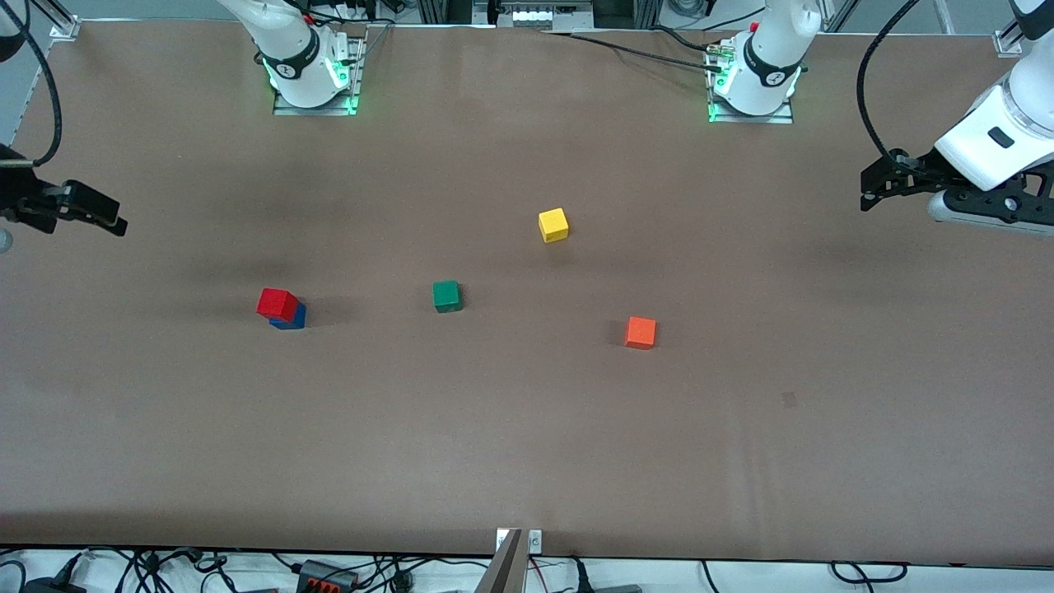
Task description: Pass red block to right arm, stack on blue
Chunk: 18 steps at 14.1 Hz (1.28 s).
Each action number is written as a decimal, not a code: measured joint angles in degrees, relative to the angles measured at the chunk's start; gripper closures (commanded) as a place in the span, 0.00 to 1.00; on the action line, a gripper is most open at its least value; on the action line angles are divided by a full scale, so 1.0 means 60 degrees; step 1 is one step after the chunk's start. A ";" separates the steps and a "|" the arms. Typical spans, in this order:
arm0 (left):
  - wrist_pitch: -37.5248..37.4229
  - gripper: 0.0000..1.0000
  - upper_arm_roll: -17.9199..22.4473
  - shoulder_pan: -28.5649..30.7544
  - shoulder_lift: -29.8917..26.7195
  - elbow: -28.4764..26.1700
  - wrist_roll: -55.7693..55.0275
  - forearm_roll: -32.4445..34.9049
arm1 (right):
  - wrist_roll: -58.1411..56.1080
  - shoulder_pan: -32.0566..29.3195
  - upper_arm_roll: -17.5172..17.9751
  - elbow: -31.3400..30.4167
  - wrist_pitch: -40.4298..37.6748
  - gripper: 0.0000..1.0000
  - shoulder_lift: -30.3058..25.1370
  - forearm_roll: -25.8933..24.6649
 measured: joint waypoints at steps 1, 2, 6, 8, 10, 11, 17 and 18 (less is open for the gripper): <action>0.0000 0.00 0.0000 0.0000 0.0000 0.0000 0.0000 0.0000 | 0.0000 0.0000 0.0000 -0.0271 0.0073 0.00 -0.0217 -0.0019; -0.0001 0.00 0.0000 0.0000 0.0000 0.0000 0.0000 0.0000 | -0.0002 0.0000 0.0001 -0.0431 0.0108 0.00 -0.0358 -0.0056; -0.0001 0.00 0.0000 0.0000 0.0000 0.0000 0.0000 0.0000 | -0.0002 0.0000 0.0003 -0.0598 0.0084 0.00 -0.0504 -0.0107; -0.0001 0.00 0.0000 0.0000 0.0000 0.0000 0.0000 0.0000 | -0.0002 0.0000 0.0004 -0.0653 0.0071 0.00 -0.0558 -0.0107; -0.0001 0.00 0.0000 0.0000 0.0000 0.0000 0.0000 0.0000 | -0.0002 0.0000 0.0004 -0.0718 0.0070 0.00 -0.0606 -0.0107; -0.0001 0.00 0.0000 0.0000 0.0000 0.0000 0.0000 0.0000 | -0.0002 0.0000 0.0004 -0.0754 0.0070 0.00 -0.0635 -0.0107; -0.0001 0.00 0.0000 0.0000 0.0000 0.0001 0.0000 0.0000 | -0.0002 0.0000 0.0006 -0.1413 0.0465 0.00 -0.1027 -0.0109; -0.0001 0.00 0.0000 0.0000 0.0000 0.0001 0.0000 0.0000 | -0.0002 0.0000 0.0006 -0.1457 0.0477 0.00 -0.1075 -0.0109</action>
